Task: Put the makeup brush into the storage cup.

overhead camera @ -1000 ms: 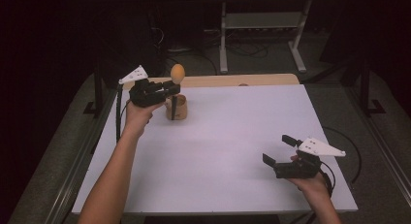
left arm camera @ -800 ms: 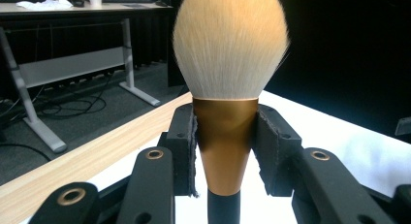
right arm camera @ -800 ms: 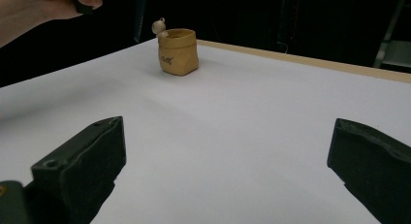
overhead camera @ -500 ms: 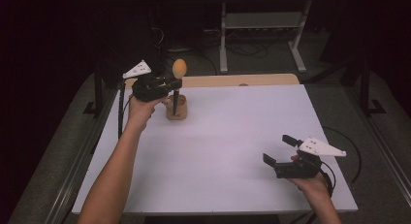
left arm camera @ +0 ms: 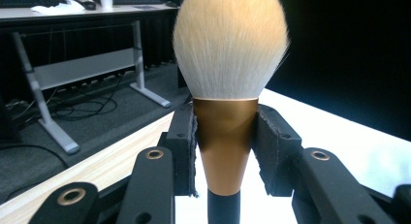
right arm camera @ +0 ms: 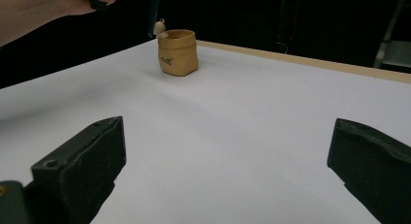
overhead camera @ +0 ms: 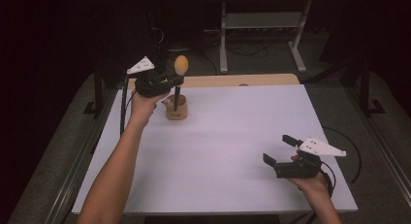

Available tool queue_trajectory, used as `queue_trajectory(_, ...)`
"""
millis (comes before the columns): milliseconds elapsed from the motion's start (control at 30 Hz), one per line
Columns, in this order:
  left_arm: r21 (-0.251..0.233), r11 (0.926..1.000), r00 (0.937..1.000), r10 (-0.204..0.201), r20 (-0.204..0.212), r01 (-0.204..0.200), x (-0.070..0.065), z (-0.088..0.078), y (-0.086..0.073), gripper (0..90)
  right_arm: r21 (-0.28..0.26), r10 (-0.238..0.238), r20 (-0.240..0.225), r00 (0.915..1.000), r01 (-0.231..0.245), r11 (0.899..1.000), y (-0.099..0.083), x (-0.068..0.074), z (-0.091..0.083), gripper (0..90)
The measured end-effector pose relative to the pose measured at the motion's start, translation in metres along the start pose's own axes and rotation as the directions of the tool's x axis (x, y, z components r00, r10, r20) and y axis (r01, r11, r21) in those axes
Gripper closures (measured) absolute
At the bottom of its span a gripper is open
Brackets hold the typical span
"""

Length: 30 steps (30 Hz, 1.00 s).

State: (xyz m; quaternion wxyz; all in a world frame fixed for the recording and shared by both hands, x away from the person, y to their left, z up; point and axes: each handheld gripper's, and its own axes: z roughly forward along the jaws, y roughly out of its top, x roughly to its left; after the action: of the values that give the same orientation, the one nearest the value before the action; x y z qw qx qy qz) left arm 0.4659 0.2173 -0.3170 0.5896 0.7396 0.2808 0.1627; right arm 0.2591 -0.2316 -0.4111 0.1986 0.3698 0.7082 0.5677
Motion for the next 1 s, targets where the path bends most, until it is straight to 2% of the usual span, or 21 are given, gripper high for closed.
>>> queue_trajectory(167,-0.003,1.0000,0.9999,-0.005,-0.009,0.005,0.004,0.005,0.001,62.8,0.001,0.002,0.000,1.0000,-0.002,1.000,0.000,-0.001,-0.001,0.0)
queue_trajectory(300,0.005,1.0000,0.9997,0.007,-0.022,-0.007,0.007,0.008,0.000,62.7,0.000,0.003,0.000,1.0000,-0.003,1.000,0.000,-0.001,-0.001,0.0)
queue_trajectory(633,-0.015,0.9999,0.9992,-0.005,-0.039,0.005,0.014,0.011,0.000,62.7,0.000,0.002,-0.001,1.0000,-0.002,1.000,-0.001,-0.001,-0.001,0.0)
queue_trajectory(1000,-0.015,0.9998,0.9986,0.013,-0.052,-0.014,0.020,0.016,0.001,62.7,-0.002,0.001,-0.001,1.0000,-0.001,1.000,-0.001,-0.002,-0.001,0.0)
